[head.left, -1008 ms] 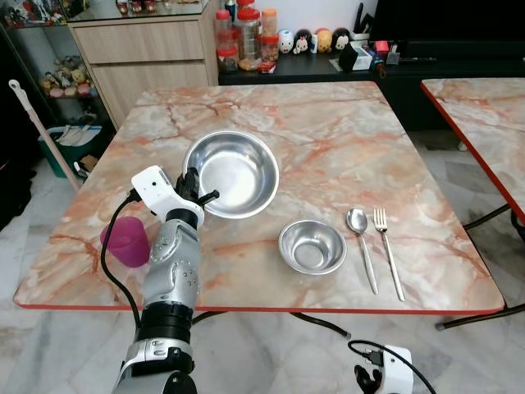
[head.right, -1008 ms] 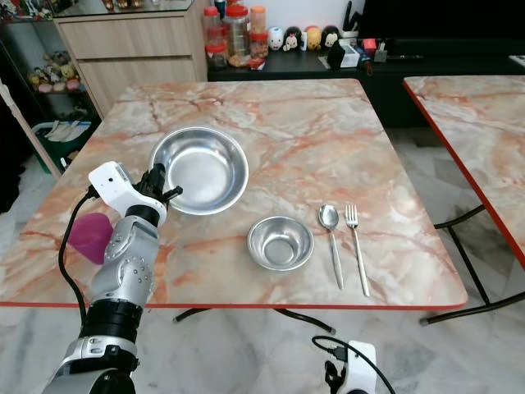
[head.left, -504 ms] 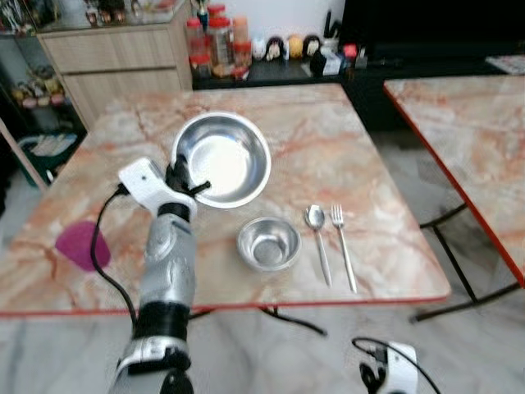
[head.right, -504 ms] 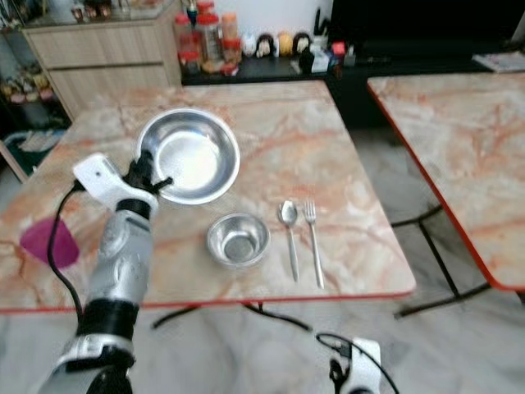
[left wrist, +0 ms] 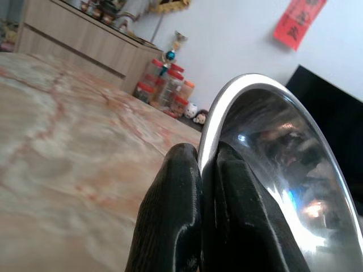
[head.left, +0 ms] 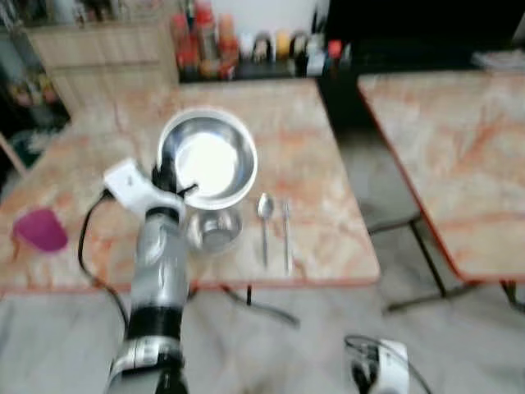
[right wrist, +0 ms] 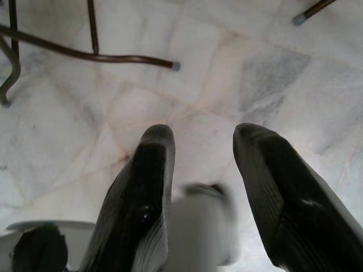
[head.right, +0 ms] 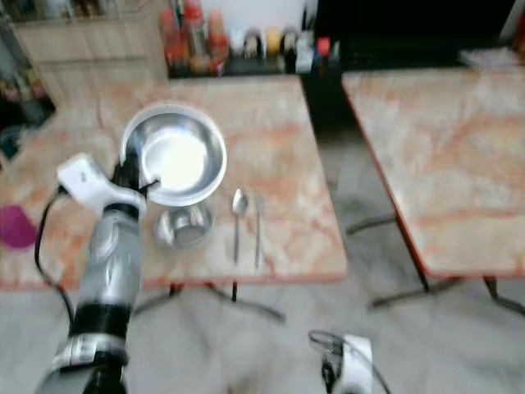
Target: Setting the table
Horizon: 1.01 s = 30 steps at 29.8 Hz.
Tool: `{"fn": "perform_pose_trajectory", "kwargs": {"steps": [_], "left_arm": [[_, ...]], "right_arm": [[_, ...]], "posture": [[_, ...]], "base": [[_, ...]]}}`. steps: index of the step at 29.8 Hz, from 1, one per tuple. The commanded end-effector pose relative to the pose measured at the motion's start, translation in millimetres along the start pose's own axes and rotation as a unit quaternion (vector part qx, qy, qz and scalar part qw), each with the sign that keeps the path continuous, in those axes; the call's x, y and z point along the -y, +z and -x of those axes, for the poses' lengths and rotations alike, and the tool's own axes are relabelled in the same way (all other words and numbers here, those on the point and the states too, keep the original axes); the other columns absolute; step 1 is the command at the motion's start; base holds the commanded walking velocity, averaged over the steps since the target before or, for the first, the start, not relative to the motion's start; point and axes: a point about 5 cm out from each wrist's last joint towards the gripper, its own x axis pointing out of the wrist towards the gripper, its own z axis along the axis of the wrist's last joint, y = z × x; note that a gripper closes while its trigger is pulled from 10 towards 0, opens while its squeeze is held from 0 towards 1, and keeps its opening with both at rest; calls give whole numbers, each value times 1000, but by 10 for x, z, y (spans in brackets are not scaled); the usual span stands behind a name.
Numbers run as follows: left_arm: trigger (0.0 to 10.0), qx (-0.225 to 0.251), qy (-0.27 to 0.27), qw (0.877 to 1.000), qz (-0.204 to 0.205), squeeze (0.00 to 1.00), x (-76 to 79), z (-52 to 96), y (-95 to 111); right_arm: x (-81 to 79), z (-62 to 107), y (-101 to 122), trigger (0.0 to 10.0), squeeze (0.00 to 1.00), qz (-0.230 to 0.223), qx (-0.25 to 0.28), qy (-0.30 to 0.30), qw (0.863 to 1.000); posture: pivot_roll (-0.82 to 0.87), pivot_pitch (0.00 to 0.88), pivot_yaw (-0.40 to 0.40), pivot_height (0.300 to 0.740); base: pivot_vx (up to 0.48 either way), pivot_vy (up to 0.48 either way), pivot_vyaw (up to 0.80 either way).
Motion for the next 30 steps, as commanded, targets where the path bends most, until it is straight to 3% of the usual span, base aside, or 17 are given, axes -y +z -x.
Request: {"fn": "perform_pose_trajectory", "kwargs": {"steps": [1, 30], "left_arm": [[10000, 17, -12, 1000, 9, 0, 95, -31, 66], [10000, 26, -26, 999, 16, 0, 181, -45, 133]], "right_arm": [[51, 11, 3, 10000, 0, -2, 2, -8, 1000], [69, 7, 7, 10000, 0, -21, 0, -24, 999]], "posture": [[-155, 0, 44, 740], [-159, 0, 42, 740]], "base": [[244, -412, 0], [249, -402, 0]]}}
